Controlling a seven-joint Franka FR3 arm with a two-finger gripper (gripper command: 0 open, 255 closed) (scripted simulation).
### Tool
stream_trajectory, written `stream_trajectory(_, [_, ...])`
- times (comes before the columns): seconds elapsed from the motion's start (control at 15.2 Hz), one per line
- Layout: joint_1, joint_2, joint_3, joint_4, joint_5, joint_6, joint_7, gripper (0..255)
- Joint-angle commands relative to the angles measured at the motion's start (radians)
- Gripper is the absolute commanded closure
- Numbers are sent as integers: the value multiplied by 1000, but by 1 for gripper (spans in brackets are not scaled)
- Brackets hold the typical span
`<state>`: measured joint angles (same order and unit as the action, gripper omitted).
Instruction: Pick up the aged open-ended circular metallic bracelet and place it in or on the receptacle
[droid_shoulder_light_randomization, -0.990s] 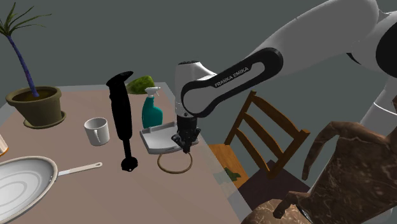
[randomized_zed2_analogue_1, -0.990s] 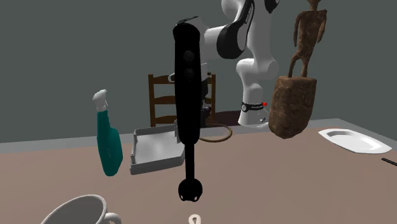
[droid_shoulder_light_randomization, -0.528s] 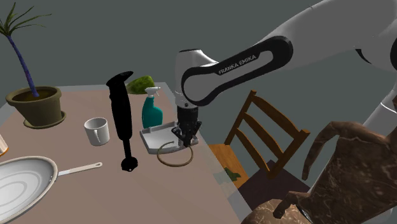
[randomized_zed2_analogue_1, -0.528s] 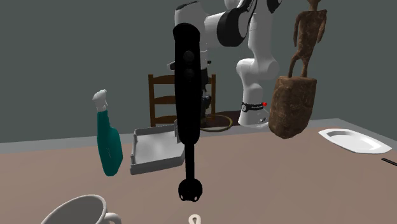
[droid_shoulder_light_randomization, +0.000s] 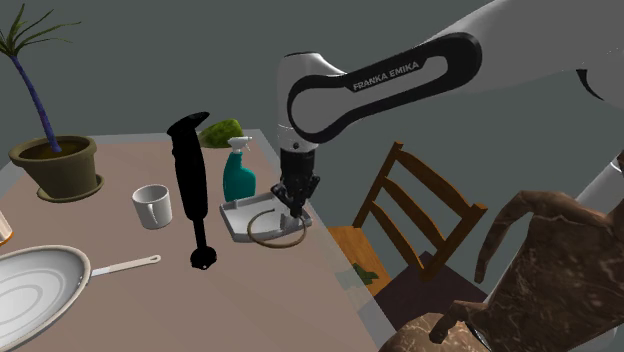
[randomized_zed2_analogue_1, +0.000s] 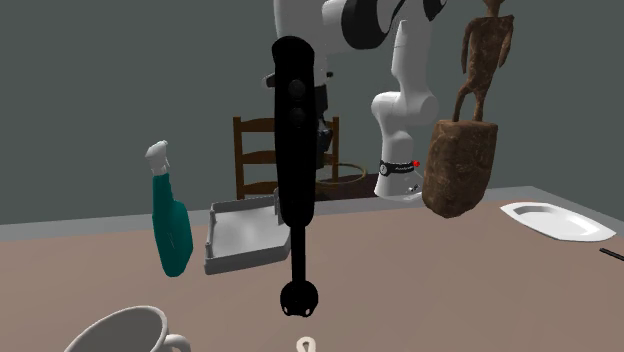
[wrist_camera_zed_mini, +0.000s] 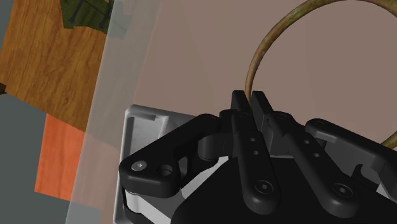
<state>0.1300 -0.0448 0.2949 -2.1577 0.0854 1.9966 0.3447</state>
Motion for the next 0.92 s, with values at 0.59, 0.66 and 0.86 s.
stream_trajectory(0.59, [-64,247,-66,341,-82,-108,-93,255])
stream_trajectory(0.66, [-69,277,-73,385,-89,-122,-102,255])
stream_trajectory(0.86, [-82,374,-90,529,-109,-171,-131,255])
